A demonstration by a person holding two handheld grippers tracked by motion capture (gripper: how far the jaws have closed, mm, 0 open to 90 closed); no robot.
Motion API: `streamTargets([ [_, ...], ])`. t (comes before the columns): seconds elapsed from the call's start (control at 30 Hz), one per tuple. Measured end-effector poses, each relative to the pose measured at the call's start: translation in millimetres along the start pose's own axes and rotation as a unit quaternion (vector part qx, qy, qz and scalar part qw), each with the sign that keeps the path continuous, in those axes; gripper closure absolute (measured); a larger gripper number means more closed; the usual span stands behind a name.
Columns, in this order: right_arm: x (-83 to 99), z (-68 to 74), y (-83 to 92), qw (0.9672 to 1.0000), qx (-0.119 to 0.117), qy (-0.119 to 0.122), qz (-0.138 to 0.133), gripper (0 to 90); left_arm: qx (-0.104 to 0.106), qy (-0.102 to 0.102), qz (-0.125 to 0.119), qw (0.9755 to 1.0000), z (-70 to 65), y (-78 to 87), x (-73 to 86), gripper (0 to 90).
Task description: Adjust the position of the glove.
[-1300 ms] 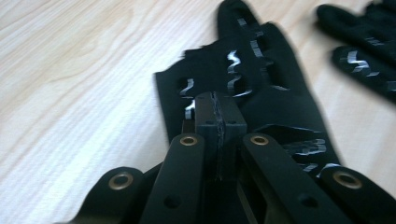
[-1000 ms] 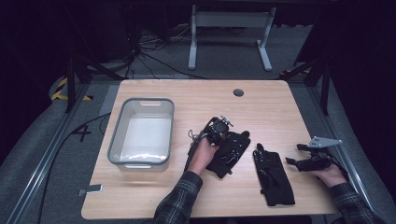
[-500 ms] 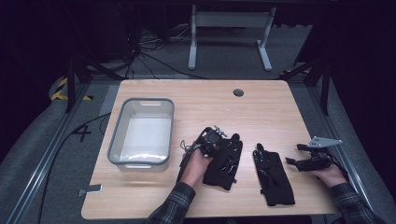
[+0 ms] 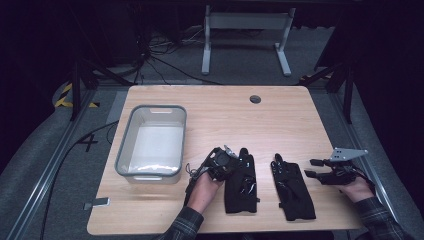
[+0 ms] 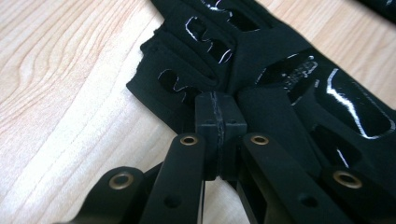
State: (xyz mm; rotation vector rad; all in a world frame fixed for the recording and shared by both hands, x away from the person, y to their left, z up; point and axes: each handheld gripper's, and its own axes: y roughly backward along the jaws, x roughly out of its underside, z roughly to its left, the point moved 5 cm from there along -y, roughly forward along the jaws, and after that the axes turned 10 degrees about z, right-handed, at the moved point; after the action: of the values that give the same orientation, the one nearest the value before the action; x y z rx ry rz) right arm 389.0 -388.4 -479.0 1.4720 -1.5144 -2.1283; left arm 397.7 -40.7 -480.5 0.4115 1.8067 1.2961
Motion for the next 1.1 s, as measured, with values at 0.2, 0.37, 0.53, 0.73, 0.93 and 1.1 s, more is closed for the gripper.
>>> streamTargets([
  [0.2,-1.9,30.4,4.2,0.9980,-0.054,0.033,0.000,79.5,0.010,-0.010,-0.019,0.9997,-12.3,11.2,4.8,89.6],
  [0.37,0.0,50.1,-5.4,0.9941,-0.090,0.056,0.025,86.2,0.021,-0.019,-0.010,0.9996,-20.0,5.1,9.2,89.3],
  [0.53,-1.8,54.1,-14.0,0.9930,-0.093,0.062,0.039,89.3,0.022,-0.026,0.007,0.9994,-22.0,-5.3,9.9,89.0],
  [0.73,-9.1,51.3,-20.5,0.9939,-0.087,0.057,0.037,89.9,0.024,-0.030,0.009,0.9992,-25.0,-6.2,8.9,89.5],
  [0.93,-18.0,49.9,-28.1,0.9945,-0.082,0.054,0.035,90.0,0.039,-0.058,0.014,0.9974,-35.5,-9.4,5.5,89.6],
  [1.1,-24.6,49.5,-32.9,0.9951,-0.074,0.055,0.036,90.0,0.045,-0.062,0.016,0.9970,-37.0,-10.1,4.8,89.6],
])
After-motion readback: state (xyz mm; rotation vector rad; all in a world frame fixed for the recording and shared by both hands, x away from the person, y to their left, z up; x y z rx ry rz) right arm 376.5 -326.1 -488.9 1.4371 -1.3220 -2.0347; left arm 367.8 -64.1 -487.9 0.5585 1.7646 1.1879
